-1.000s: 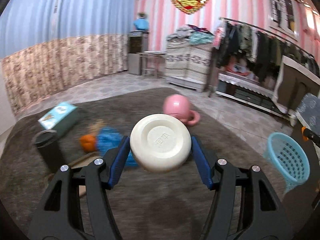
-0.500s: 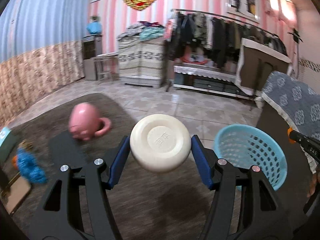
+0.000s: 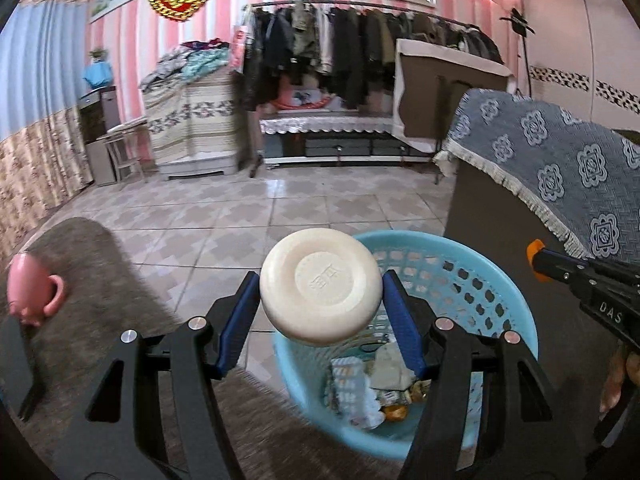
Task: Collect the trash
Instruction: 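Open the left tool to drop the disc while the right tool releases the bowl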
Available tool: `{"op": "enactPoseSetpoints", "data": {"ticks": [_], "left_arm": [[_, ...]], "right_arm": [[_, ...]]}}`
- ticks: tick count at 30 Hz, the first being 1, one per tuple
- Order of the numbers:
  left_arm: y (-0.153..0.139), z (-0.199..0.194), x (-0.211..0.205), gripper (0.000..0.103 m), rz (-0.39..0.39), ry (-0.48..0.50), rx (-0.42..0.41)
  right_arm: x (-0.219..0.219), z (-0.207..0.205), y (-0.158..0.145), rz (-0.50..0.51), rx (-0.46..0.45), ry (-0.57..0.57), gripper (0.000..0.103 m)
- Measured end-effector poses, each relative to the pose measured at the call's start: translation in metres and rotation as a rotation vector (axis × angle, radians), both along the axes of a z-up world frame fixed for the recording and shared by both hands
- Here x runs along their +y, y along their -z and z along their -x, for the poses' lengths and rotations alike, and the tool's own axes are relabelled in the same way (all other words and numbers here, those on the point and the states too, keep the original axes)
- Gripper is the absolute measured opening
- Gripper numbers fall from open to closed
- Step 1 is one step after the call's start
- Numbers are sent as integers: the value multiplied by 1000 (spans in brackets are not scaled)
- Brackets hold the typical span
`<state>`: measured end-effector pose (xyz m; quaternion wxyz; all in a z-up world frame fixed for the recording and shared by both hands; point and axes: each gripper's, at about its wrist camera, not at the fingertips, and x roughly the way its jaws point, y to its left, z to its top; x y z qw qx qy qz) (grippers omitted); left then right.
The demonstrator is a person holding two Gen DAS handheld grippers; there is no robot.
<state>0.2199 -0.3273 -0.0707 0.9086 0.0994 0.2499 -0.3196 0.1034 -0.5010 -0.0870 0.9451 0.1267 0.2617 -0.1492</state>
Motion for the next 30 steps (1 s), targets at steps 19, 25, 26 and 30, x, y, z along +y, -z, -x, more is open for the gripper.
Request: {"op": "enactPoseSetpoints", "data": {"ticks": [19, 25, 26, 30], "left_arm": [[-15, -44, 33, 97, 23, -156, -4], [-21, -49, 71, 97, 30, -227, -5], [-23, -49, 76, 97, 34, -234, -4], [-29, -47, 96, 97, 49, -263, -9]], "right_arm": [[17, -36, 16, -5, 30, -52, 3], [36, -60, 23, -4, 54, -85, 4], [38, -63, 24, -3, 61, -87, 5], [43, -75, 26, -11, 101, -94, 6]]}}
